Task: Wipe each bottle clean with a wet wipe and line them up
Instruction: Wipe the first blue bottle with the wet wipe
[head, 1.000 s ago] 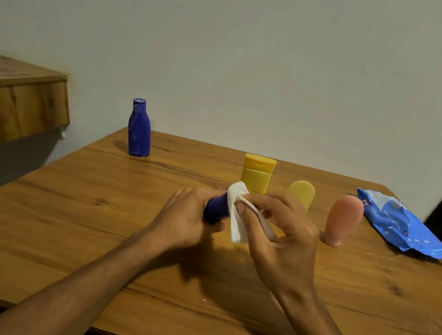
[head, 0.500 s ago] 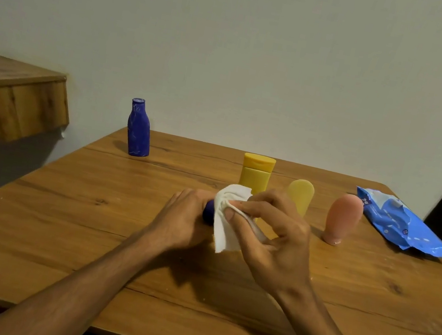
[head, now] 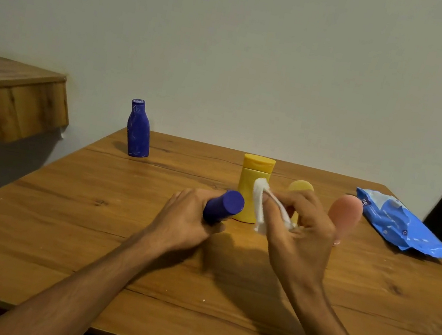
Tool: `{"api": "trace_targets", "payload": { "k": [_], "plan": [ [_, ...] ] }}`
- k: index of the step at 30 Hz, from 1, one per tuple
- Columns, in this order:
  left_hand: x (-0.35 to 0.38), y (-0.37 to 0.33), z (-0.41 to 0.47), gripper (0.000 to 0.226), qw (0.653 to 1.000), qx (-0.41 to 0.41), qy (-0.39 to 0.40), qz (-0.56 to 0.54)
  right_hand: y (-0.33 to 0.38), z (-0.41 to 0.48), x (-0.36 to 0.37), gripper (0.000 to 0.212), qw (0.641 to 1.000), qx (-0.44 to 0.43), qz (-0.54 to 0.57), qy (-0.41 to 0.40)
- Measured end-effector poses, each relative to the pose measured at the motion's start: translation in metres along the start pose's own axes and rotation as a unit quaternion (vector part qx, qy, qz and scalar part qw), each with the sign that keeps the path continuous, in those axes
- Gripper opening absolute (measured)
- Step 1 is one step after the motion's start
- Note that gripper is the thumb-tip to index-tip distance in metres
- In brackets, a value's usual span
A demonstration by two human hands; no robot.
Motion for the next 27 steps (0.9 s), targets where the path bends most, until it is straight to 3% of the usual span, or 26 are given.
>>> {"api": "trace_targets", "payload": {
  "k": [3,14,18,23,27],
  "plan": [
    [0.001,-0.002,-0.001,0.029,1.0,0.008,0.002,0.004,0.003,0.001,-0.001,0.012,1.0,-0.002,0.01,-0.016],
    [0.004,0.007,0.004,0.028,1.0,0.027,0.014,0.006,0.01,-0.011,0.016,0.021,0.992,-0.094,-0.011,0.079],
    [0.005,0.007,0.004,0.037,1.0,0.016,0.02,0.0,0.007,-0.009,0.013,0.025,0.996,-0.073,-0.008,0.054],
    [0.005,0.007,0.003,0.026,0.999,0.039,0.022,-0.009,0.014,-0.012,0.016,0.019,0.992,-0.097,0.01,0.083],
    [0.007,0.01,0.005,0.035,0.999,0.023,0.022,-0.011,0.008,-0.007,0.012,0.019,0.997,-0.053,0.013,0.057]
  ]
}}
Point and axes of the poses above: each hand's wrist, its own z-axis towards the middle knuckle, its own x-axis out of the palm, y = z × x, the point moved 4 cm from there along z, towards the middle knuckle, and after that the axes turned 4 degrees about -z, right-handed, at the moved point
